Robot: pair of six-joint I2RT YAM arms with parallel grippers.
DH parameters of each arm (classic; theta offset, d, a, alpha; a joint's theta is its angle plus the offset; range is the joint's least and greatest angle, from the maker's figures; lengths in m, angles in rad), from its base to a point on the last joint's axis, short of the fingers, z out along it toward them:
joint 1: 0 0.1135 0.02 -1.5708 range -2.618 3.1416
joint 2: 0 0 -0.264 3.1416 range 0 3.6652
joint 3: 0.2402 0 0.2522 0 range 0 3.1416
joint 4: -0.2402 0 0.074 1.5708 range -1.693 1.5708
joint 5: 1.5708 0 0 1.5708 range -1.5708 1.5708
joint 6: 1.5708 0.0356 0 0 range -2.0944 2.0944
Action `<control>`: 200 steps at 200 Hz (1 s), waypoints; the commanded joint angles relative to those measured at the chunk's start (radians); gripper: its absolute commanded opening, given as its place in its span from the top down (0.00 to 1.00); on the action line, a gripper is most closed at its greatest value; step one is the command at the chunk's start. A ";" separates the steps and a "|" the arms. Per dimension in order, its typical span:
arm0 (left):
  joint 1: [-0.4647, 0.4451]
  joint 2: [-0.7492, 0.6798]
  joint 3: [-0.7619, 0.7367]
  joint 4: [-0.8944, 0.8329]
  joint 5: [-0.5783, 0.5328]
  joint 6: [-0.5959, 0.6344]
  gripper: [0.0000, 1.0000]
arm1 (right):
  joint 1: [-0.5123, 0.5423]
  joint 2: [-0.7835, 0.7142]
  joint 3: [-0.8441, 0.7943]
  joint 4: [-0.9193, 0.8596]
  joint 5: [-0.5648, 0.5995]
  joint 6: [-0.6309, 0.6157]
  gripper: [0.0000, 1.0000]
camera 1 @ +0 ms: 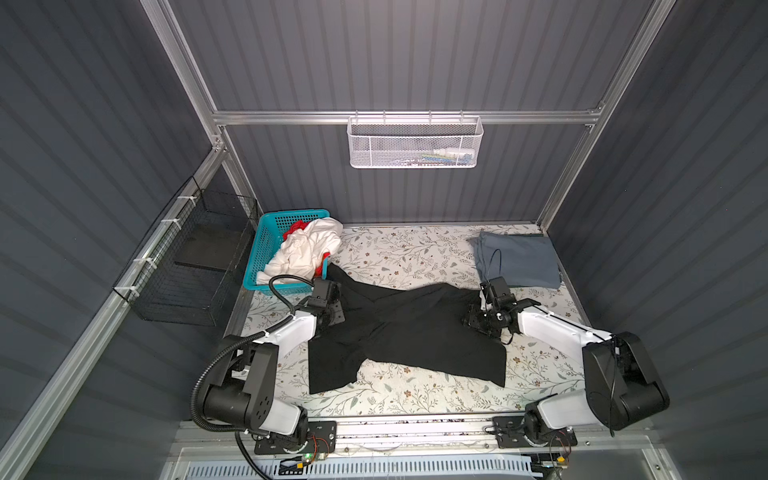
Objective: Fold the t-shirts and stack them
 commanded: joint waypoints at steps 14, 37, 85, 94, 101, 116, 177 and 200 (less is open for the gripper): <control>0.003 0.038 0.030 0.038 0.058 0.008 0.91 | -0.001 0.020 0.030 -0.018 0.094 0.006 0.41; 0.003 0.046 0.055 0.032 0.055 0.014 1.00 | -0.002 0.016 0.048 -0.038 0.102 -0.003 0.41; 0.003 0.010 0.083 0.011 0.027 0.038 1.00 | -0.008 0.017 0.067 -0.073 0.126 -0.007 0.41; 0.003 0.002 0.088 0.005 0.024 0.042 1.00 | -0.009 0.021 0.070 -0.078 0.128 -0.008 0.42; 0.003 -0.006 0.092 0.001 0.024 0.044 1.00 | -0.009 0.022 0.072 -0.080 0.128 -0.009 0.43; 0.003 -0.027 0.099 -0.009 0.027 0.043 1.00 | -0.011 0.024 0.073 -0.083 0.133 -0.012 0.44; 0.003 -0.136 0.123 0.006 0.013 0.001 1.00 | -0.018 0.068 0.079 -0.050 0.178 -0.013 0.47; 0.003 -0.147 0.151 0.003 0.007 -0.011 1.00 | -0.019 0.106 0.091 -0.013 0.144 -0.011 0.46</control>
